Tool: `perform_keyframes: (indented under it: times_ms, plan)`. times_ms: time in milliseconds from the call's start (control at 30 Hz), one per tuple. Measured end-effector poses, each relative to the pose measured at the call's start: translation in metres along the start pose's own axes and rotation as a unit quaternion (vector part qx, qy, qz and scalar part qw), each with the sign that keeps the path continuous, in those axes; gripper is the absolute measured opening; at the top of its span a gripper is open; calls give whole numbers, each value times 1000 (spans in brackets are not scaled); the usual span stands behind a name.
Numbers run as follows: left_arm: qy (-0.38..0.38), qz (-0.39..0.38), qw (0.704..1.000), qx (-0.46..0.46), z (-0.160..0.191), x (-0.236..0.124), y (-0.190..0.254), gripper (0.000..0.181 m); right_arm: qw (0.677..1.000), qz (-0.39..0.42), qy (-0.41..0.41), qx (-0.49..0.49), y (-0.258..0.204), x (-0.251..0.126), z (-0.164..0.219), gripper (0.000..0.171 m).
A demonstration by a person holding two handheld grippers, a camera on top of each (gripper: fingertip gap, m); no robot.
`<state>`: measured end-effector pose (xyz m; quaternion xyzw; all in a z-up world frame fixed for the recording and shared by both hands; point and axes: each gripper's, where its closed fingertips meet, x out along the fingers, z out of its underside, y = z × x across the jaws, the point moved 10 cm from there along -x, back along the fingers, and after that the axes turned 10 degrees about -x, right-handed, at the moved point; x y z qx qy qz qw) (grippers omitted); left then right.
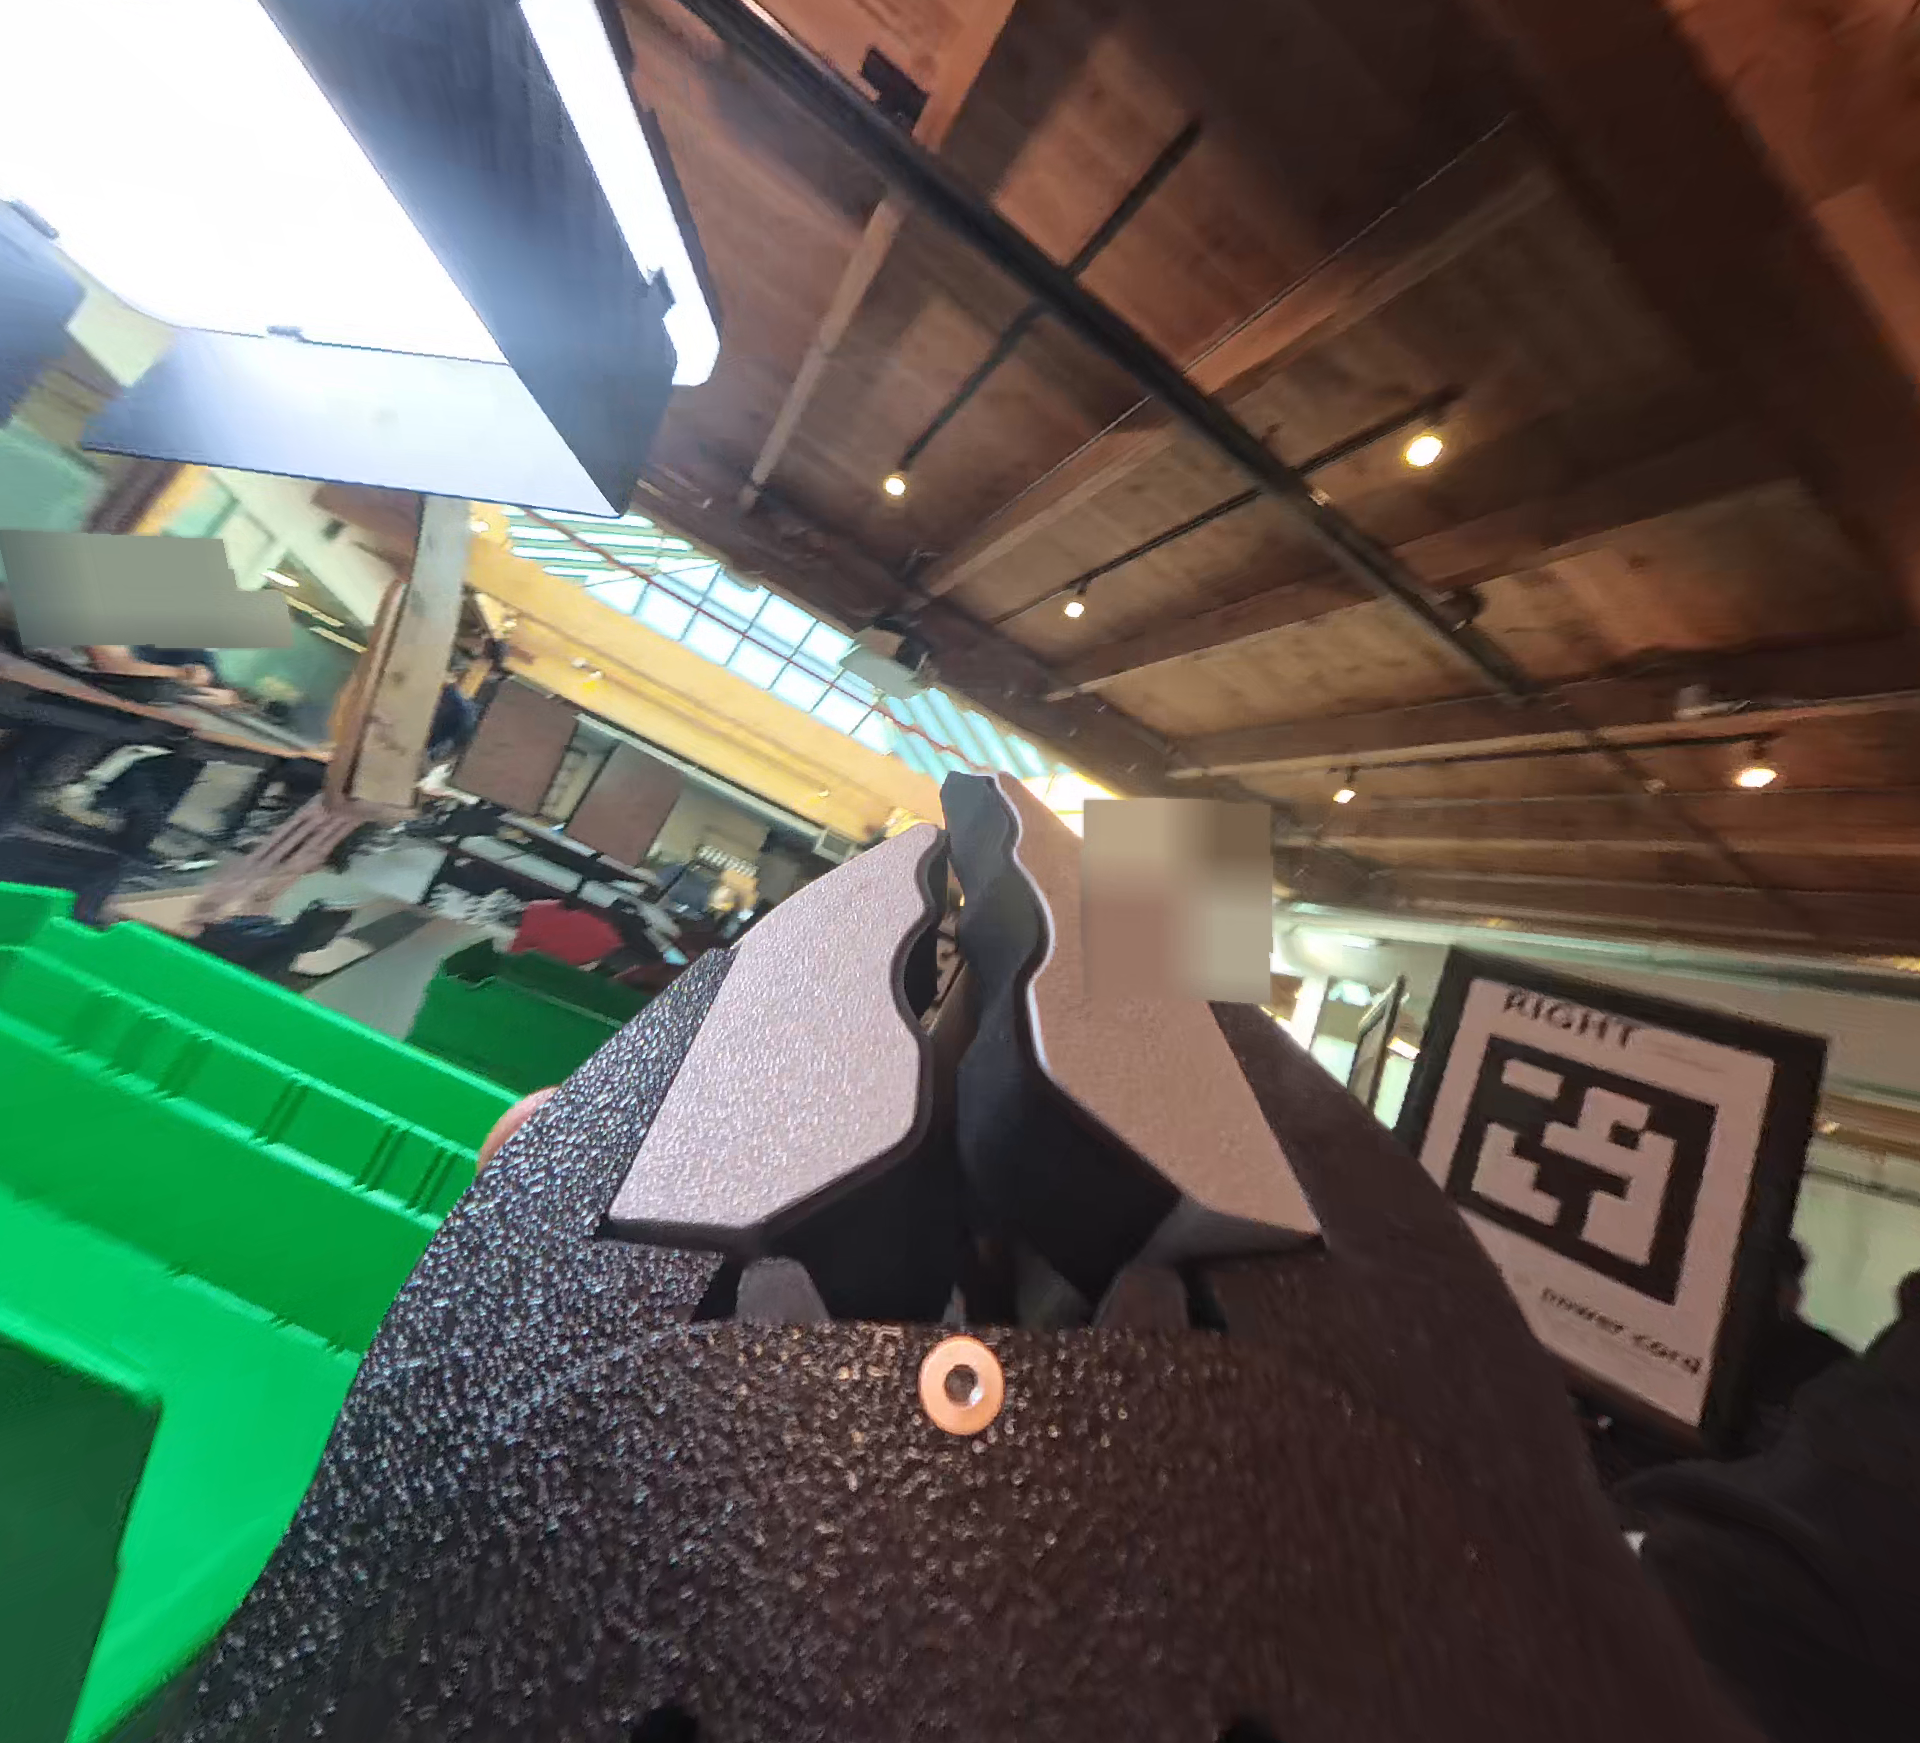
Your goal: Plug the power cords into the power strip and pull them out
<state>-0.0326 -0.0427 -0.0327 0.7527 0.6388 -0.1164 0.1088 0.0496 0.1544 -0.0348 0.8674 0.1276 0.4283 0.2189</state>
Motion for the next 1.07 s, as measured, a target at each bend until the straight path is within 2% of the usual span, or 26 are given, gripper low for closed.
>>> perform_keyframes:
  times_ms: [33,133,233,367,633,767,867,967,1033,1067]
  plan:
    - [-1,-1,1000,1,-1,-1,1,52,1000,-10,-14,15,6,1,-1,86]
    - [-11,-1,1000,-2,-7,-5,7,50,994,-56,-64,69,14,9,-1,81]
    - [-6,7,1000,-7,-11,-7,17,50,974,-116,-148,128,13,21,1,75]
    - [-6,18,1000,11,-11,-5,29,50,962,-136,-170,164,7,29,-6,70]
    - [-19,30,999,9,-2,4,30,50,950,-161,-201,174,-2,49,9,0]
    - [-16,29,999,8,-2,3,31,50,939,-165,-241,179,-5,50,18,0]
    - [-10,29,1000,3,-4,1,32,50,952,-114,-235,160,-1,47,15,0]
    - [-7,29,1000,3,-5,1,32,50,969,-30,-221,110,4,43,5,0]
    - [-5,28,1000,3,-5,0,32,50,977,59,-196,64,8,39,-3,0]
    - [-3,27,1000,3,-6,0,32,50,974,138,-178,29,10,36,-8,0]
